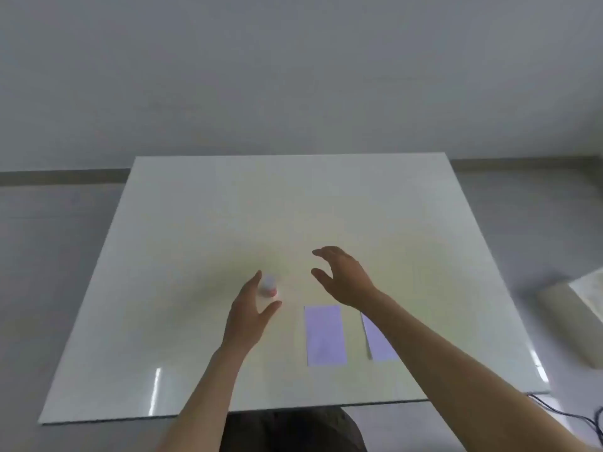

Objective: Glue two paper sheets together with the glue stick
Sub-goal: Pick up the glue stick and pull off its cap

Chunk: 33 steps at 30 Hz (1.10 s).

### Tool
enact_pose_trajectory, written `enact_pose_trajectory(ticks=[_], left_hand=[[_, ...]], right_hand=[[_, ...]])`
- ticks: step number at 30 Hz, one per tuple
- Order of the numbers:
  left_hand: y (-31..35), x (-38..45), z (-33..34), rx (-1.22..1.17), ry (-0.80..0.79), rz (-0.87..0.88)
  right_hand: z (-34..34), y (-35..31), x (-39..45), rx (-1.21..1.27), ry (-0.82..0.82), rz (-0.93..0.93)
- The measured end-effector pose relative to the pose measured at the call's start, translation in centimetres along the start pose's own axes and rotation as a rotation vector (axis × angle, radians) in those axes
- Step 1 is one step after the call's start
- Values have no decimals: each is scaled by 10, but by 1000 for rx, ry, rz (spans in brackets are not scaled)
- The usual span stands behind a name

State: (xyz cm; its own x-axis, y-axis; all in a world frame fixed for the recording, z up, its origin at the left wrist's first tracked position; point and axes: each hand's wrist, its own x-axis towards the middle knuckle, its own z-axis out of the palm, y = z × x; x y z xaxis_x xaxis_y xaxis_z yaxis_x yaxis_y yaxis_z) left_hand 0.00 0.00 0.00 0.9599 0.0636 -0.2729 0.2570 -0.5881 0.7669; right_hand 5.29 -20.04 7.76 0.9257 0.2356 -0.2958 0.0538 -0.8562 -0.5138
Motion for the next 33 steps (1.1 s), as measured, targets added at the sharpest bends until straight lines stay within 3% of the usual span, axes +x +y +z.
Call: enact_pose_trajectory(ticks=[7,16,24,29,33], left_hand=[[-22,13,35,-86,281,140],[-17,-7,54,144,487,405],[13,-47,50,353,477,489],[36,-49,51,474,481,560],[46,-48,53,536,492,574]], right_hand=[[42,4,12,172,207,-167],[52,2,-21,241,287,-254],[43,27,-54,285,349,-185],[37,41,-57,409,248,-123],[33,54,-57,591,158,-175]])
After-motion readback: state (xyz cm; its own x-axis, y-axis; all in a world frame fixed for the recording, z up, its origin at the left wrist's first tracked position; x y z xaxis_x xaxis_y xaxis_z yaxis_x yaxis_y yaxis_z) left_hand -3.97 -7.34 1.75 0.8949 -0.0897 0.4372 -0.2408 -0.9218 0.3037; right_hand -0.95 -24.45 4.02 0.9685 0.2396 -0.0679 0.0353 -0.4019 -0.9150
